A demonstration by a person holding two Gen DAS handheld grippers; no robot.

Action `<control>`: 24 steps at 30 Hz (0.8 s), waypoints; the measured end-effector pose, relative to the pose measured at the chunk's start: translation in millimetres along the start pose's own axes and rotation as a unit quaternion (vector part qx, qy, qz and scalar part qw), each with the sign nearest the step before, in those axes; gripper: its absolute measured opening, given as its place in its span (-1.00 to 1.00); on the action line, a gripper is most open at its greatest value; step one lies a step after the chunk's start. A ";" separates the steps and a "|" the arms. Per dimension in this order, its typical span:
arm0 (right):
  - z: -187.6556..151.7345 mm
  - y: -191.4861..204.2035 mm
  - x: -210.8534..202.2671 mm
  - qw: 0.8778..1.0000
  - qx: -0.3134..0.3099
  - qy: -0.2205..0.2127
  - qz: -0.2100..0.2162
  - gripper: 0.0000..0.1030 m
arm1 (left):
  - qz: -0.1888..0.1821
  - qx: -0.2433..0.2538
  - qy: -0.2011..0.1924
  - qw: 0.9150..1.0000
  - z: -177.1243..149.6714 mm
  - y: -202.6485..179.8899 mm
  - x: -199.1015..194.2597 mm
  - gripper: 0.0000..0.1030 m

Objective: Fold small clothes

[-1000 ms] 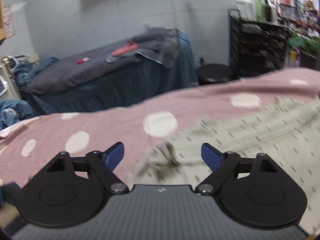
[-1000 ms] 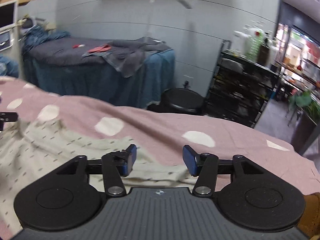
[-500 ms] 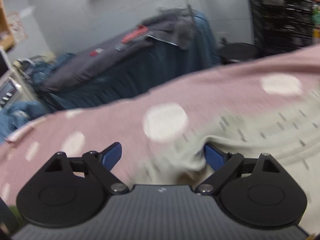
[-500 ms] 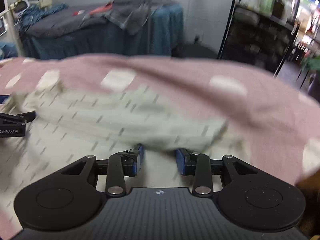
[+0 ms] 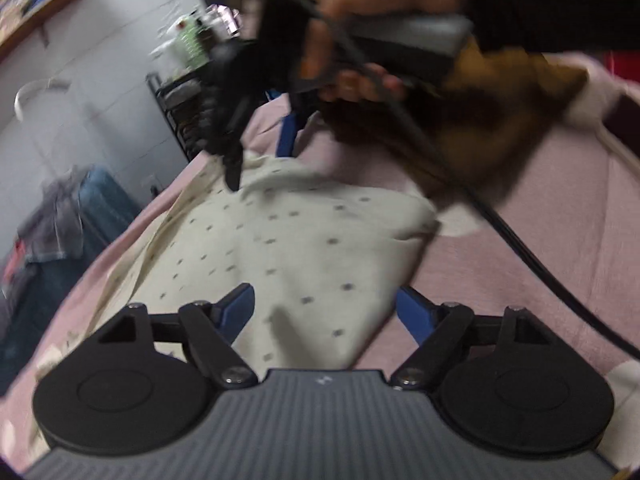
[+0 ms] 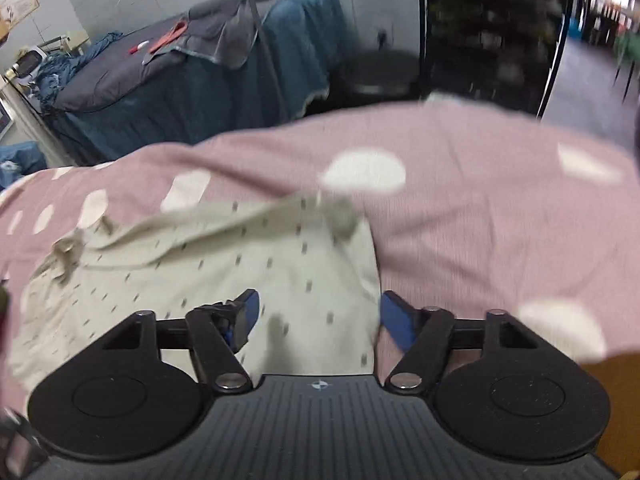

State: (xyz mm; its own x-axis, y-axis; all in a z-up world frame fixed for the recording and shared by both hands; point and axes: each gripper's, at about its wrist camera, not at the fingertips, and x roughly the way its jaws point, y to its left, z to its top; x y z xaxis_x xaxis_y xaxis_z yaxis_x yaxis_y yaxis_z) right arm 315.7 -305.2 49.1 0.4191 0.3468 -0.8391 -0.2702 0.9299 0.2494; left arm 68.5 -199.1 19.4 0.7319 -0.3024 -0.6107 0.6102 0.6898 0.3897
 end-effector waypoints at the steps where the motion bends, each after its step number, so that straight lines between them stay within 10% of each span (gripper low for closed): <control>1: -4.5 -2.0 -0.1 1.000 0.003 0.006 0.010 1.00 | 0.029 0.016 -0.005 0.999 2.0 -12.2 6.9 0.53; 4: -7.7 3.4 3.7 1.000 -0.007 0.002 0.018 0.99 | 0.082 0.032 -0.024 0.996 17.8 -30.8 26.8 0.34; 5: -7.1 6.9 7.6 1.000 -0.007 0.003 0.019 0.81 | 0.084 0.029 -0.021 0.996 24.4 -32.9 35.0 -0.28; 6: -5.3 9.3 14.4 0.999 -0.012 0.013 0.028 0.51 | 0.079 0.013 -0.008 0.997 28.7 -29.0 42.5 -0.71; 7: -3.4 12.4 21.3 0.999 -0.011 0.025 0.037 -0.50 | 0.077 -0.023 -0.002 0.997 31.5 -20.6 47.0 -0.87; 11: 11.7 34.2 13.7 0.997 -0.010 0.007 0.079 -0.62 | 0.096 -0.171 -0.045 0.980 14.8 42.5 -6.3 -0.88; 18: 38.3 171.5 26.8 0.968 -0.048 0.007 0.247 -0.64 | 0.194 -0.390 -0.033 0.900 -93.2 153.0 -113.2 -0.89; 22: 27.9 270.7 77.2 0.960 -0.096 0.041 0.258 -0.54 | 0.233 -0.473 0.036 0.849 -158.1 171.1 -129.8 -0.88; 24: 19.4 296.7 100.0 0.963 -0.090 0.044 0.251 -0.18 | 0.255 -0.527 0.043 0.809 -195.3 176.1 -137.0 -0.74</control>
State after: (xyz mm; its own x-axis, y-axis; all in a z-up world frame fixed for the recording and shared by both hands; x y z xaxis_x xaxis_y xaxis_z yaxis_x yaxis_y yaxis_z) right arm 294.3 7.8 48.5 0.1242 0.7279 -0.6744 -0.5693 0.6089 0.5523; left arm 16.4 92.2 37.1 0.7558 0.2151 -0.6185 -0.3962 0.9022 -0.1704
